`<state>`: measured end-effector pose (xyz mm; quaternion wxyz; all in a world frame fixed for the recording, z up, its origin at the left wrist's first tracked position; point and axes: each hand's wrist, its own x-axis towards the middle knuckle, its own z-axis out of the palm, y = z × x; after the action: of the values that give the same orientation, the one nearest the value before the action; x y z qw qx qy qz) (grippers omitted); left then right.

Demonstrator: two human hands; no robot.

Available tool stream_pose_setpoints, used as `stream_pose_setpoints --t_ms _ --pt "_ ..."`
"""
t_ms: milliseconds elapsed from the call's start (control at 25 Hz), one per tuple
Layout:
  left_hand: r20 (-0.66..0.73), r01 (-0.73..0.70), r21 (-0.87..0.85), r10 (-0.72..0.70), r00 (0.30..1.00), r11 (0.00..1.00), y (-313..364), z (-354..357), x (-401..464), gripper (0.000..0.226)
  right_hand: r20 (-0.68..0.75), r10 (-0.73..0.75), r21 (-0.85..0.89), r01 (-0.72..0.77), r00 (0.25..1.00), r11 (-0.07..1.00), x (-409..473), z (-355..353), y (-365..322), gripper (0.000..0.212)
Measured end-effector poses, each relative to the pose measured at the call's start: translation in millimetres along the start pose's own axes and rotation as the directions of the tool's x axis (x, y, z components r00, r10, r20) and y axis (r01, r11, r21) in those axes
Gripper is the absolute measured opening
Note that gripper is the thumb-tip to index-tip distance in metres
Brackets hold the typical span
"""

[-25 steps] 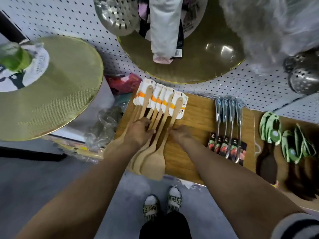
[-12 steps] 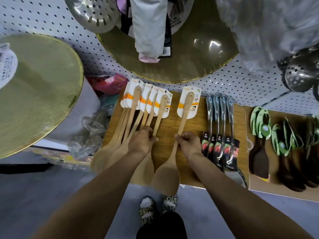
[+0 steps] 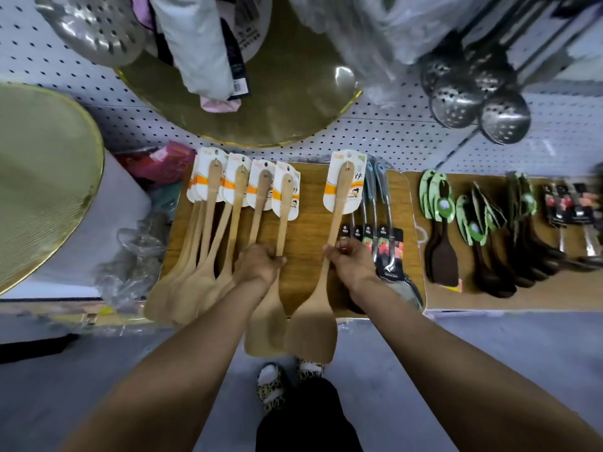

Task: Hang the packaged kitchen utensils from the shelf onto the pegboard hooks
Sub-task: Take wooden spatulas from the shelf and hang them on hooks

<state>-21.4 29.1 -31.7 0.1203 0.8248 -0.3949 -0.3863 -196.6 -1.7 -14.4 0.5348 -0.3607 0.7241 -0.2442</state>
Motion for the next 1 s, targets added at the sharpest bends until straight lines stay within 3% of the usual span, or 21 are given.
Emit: stream_pose_setpoints --t_ms 240,520,640,800,1000 --pt "0.117 -0.108 -0.242 0.140 0.983 0.964 33.8 10.3 -76.6 0.022 -0.031 -0.050 0.124 0.054 0.998 0.991 -35.1 -78.3 3.2 0.026" --pt "0.127 -0.161 -0.364 0.221 0.967 0.917 105.4 60.2 -176.7 0.024 -0.111 -0.191 0.083 0.201 0.975 0.976 -70.4 -209.3 26.5 0.015" --pt "0.104 -0.251 -0.347 0.303 0.947 0.904 148.8 104.2 -225.3 0.024 -0.140 -0.218 0.155 0.238 0.966 0.959 -89.1 -289.9 44.2 0.011" --pt "0.122 -0.334 -0.388 0.407 0.905 0.859 238.3 188.9 -317.4 0.025 -0.206 -0.291 0.241 0.337 0.934 0.910 -110.6 -447.3 69.4 0.006" --pt "0.156 -0.433 -0.425 0.536 0.830 0.795 354.4 266.5 -408.4 0.017 -0.364 -0.345 0.291 0.458 0.865 0.840 -123.7 -613.8 75.1 0.015"
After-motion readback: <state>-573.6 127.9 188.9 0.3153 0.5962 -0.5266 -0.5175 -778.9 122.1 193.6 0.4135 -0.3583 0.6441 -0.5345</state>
